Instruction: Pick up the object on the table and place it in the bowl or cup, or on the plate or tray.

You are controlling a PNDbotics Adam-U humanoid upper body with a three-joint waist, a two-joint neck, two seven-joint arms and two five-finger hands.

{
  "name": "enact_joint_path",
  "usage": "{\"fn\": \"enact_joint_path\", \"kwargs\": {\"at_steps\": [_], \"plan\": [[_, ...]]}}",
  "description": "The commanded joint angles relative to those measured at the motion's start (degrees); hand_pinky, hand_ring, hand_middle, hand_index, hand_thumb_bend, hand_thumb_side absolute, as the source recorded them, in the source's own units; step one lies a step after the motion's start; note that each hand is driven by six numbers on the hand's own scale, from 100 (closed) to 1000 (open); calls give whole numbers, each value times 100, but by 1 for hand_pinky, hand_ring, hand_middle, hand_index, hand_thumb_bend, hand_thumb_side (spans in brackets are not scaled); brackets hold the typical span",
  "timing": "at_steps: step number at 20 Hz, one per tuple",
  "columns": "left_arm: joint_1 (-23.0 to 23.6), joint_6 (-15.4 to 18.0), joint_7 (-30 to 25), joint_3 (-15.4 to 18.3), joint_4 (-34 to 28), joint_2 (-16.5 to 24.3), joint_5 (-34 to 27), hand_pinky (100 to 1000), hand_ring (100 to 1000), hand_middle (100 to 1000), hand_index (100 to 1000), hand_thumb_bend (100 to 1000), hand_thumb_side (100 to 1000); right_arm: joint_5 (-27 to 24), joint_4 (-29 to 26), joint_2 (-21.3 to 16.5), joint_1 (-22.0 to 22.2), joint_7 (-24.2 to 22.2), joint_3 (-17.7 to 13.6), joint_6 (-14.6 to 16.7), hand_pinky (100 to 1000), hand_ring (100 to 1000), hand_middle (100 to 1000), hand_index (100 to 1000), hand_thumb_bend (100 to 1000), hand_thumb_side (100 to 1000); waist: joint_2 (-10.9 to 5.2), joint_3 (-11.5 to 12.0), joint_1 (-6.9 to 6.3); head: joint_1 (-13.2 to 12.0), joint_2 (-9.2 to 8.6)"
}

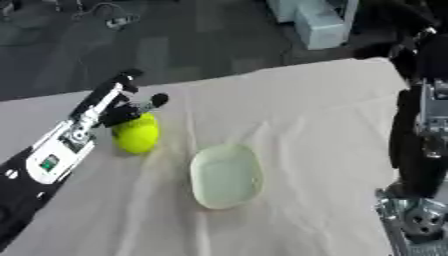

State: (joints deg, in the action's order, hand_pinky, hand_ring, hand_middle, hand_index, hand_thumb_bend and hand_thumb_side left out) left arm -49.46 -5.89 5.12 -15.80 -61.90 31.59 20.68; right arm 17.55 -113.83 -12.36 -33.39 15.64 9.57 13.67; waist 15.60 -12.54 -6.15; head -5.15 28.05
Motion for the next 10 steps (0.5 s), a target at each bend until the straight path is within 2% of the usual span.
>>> {"fn": "enact_joint_path", "kwargs": {"at_steps": [1, 10], "plan": [[-57, 36, -26, 34, -22, 66, 61, 753, 852, 1000, 983, 751, 927, -36, -76, 8, -103, 3, 6, 31, 570, 834, 895, 933, 100, 1000, -83, 4, 45, -69, -104], [35, 46, -60, -4, -116, 92, 138, 763, 856, 1000, 988, 790, 907, -51, -76, 25, -100, -1, -3, 28, 570, 834, 894, 933, 100, 1000, -81, 40, 90, -73, -41]]}}
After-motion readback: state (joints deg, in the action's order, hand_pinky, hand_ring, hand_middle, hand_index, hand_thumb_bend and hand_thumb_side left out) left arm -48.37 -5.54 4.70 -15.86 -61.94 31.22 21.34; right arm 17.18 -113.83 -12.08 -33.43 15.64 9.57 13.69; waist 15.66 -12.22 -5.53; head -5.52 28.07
